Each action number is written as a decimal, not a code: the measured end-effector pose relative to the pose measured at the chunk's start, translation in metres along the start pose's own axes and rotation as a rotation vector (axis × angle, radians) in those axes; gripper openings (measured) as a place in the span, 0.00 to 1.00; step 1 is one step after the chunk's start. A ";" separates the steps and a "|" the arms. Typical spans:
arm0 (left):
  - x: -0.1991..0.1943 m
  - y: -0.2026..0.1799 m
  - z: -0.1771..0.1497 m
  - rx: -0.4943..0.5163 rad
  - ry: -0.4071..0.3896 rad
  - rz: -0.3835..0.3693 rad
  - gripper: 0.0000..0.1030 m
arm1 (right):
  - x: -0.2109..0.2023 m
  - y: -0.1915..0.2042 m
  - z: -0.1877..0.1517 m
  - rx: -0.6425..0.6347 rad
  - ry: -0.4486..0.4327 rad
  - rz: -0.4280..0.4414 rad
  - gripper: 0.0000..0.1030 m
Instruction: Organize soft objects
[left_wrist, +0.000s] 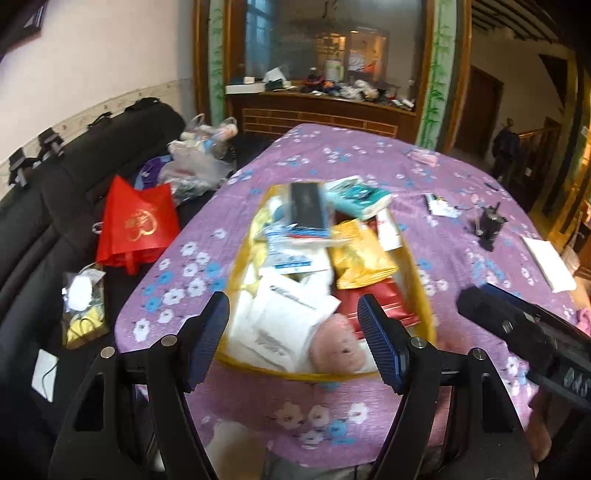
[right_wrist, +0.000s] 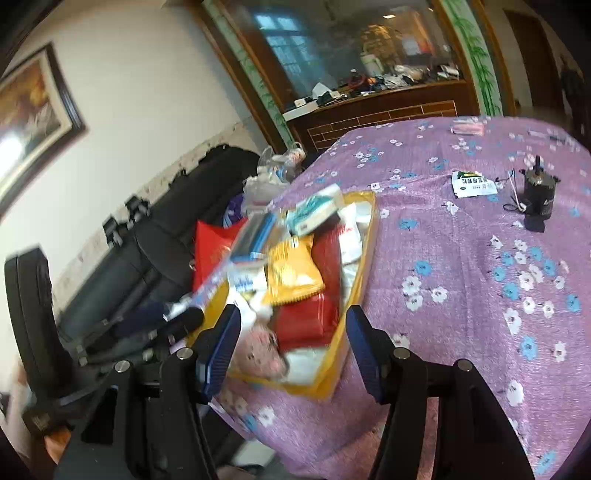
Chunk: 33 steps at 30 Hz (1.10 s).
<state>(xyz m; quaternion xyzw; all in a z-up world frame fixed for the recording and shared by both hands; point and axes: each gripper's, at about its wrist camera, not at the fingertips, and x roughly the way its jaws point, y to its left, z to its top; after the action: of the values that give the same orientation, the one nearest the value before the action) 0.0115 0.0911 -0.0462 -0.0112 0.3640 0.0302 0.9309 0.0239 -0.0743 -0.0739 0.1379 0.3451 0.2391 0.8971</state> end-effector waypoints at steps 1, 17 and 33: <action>0.002 0.000 0.003 0.008 0.004 0.022 0.71 | 0.000 0.002 -0.002 -0.013 0.002 -0.019 0.58; 0.009 0.000 0.009 0.002 0.066 0.038 0.71 | 0.000 0.012 -0.011 -0.045 -0.015 -0.102 0.58; -0.015 0.019 0.017 0.014 0.038 0.067 0.71 | 0.005 0.048 0.009 -0.154 -0.077 -0.190 0.58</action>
<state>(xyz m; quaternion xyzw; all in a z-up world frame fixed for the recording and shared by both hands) 0.0109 0.1100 -0.0233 0.0067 0.3818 0.0584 0.9224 0.0176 -0.0319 -0.0503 0.0445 0.3026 0.1733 0.9362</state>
